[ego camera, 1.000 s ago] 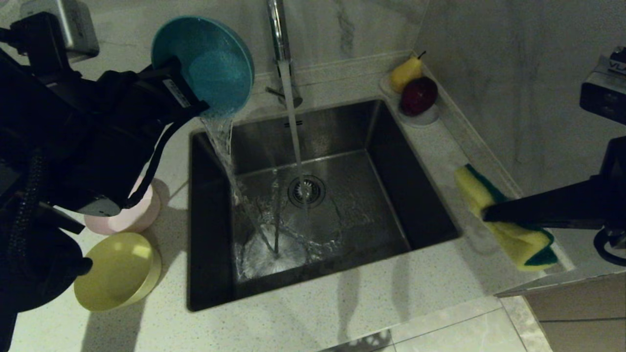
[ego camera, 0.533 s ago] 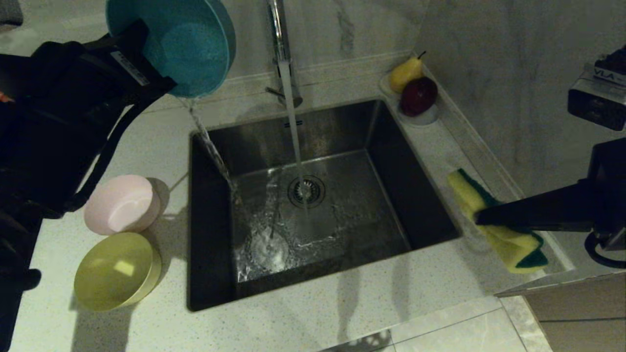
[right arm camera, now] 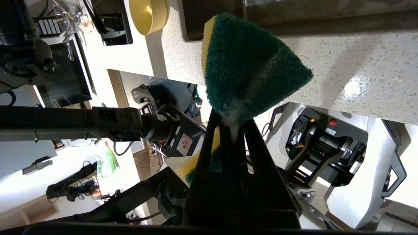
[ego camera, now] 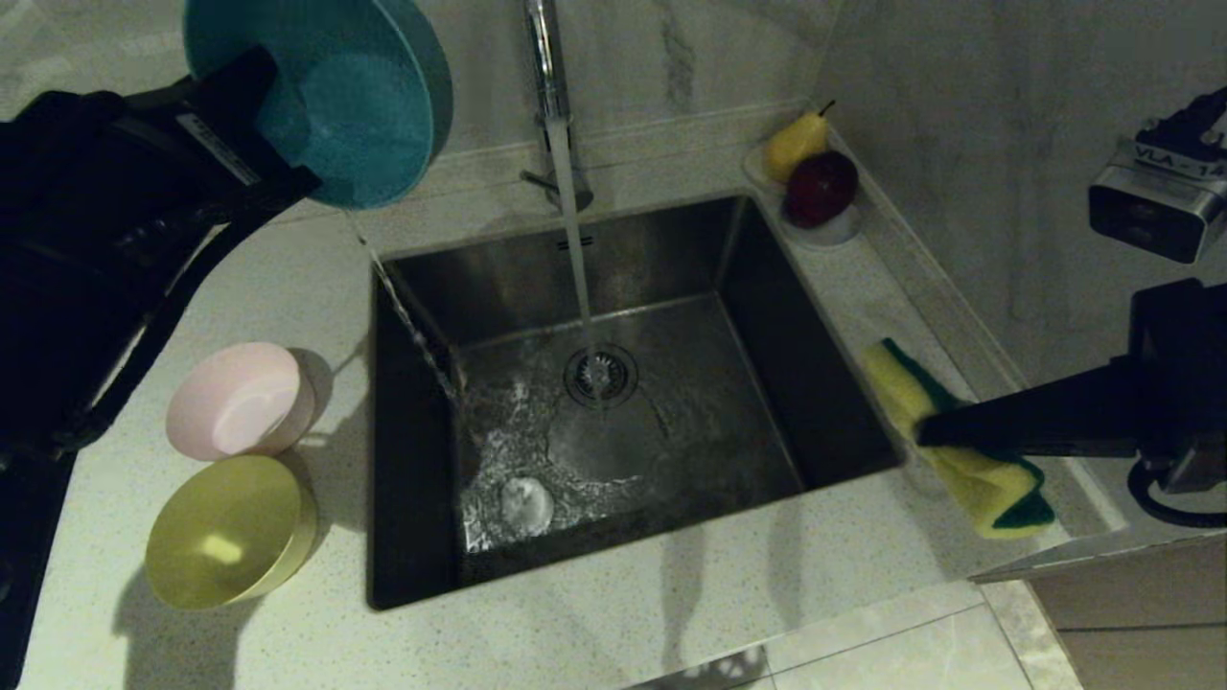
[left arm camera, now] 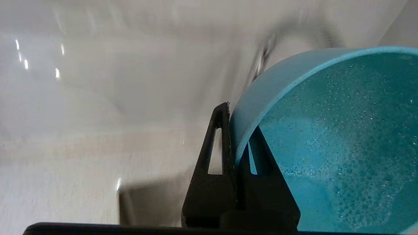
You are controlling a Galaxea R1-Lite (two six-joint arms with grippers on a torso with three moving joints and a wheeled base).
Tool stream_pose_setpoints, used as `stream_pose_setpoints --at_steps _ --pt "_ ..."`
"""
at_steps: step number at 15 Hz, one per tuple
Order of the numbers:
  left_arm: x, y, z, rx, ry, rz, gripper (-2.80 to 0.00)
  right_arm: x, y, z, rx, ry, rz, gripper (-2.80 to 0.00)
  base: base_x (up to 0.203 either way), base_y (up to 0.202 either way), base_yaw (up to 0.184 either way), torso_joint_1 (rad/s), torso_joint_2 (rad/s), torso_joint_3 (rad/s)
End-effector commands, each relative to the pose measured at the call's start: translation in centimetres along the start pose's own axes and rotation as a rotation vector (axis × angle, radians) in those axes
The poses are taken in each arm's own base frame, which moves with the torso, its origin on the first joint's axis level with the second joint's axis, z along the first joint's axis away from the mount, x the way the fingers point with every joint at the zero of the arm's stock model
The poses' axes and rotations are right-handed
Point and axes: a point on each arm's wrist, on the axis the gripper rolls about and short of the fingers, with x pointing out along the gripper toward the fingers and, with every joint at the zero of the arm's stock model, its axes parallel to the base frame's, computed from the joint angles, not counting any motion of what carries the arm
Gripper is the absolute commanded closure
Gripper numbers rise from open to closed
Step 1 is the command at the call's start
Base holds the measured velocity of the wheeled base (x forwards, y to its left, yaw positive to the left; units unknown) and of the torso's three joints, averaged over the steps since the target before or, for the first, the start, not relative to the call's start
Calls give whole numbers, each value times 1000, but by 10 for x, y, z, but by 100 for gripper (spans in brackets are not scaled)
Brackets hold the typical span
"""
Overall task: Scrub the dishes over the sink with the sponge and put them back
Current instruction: Rinse the bowl, then place the bowl on the table
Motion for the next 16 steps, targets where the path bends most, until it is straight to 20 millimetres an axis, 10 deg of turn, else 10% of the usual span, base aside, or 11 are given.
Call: stream_pose_setpoints --at_steps 1,5,16 --pt "-2 -1 -14 41 191 -9 0 -5 1 -1 1 -6 6 0 0 0 0 0 0 0" --pt "-11 4 0 -61 293 12 0 -11 -1 -7 6 -9 2 0 0 0 0 0 0 0" --pt "-26 12 28 40 -238 -99 0 -1 -10 -13 27 35 -18 0 0 0 0 0 0 0"
